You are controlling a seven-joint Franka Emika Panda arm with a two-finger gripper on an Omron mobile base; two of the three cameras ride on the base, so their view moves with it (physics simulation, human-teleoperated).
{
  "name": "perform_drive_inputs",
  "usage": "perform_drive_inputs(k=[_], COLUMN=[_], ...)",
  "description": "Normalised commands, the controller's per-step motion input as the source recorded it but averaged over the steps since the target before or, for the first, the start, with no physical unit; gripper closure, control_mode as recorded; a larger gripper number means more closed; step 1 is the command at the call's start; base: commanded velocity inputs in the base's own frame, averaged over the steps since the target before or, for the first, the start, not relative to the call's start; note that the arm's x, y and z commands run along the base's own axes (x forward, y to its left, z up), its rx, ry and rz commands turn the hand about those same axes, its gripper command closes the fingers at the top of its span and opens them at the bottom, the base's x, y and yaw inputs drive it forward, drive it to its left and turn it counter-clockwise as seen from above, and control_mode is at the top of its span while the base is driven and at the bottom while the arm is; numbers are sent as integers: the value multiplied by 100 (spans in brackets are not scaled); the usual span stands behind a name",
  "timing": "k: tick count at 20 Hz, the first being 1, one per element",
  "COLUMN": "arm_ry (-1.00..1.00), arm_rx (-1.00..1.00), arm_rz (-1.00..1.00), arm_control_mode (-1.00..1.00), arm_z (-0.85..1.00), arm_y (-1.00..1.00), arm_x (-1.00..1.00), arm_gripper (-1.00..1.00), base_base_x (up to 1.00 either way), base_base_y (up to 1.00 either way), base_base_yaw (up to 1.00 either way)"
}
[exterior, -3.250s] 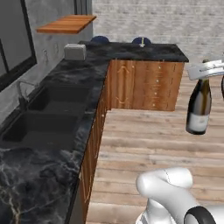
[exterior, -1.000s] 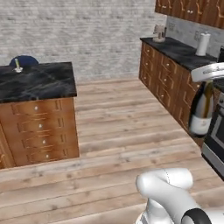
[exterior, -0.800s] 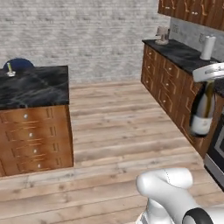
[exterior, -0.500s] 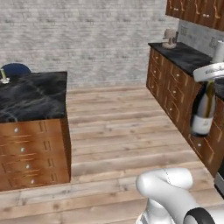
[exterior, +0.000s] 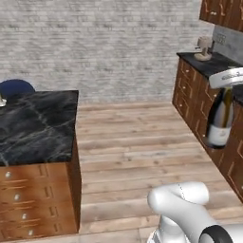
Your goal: Get the candle and the wine from the cabinet and move them to the dining counter.
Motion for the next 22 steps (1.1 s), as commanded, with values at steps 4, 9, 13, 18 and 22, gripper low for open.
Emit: perform_drive_inputs(k=[4,9,13,18,22], arm_ry=[0,0,0,0,0], arm_rx=[0,0,0,0,0], arm_rz=[0,0,0,0,0], arm_control_mode=[100,100,100,100,100], arm_z=[0,0,0,0,0], arm_y=[0,0,0,0,0], arm_x=[0,0,0,0,0], arm_gripper=[100,100,100,100,100], base_base_x=[100,100,100,100,100], base_base_y=[-42,-57,-68,-59,-61], base_base_yaw=[11,11,12,17,19])
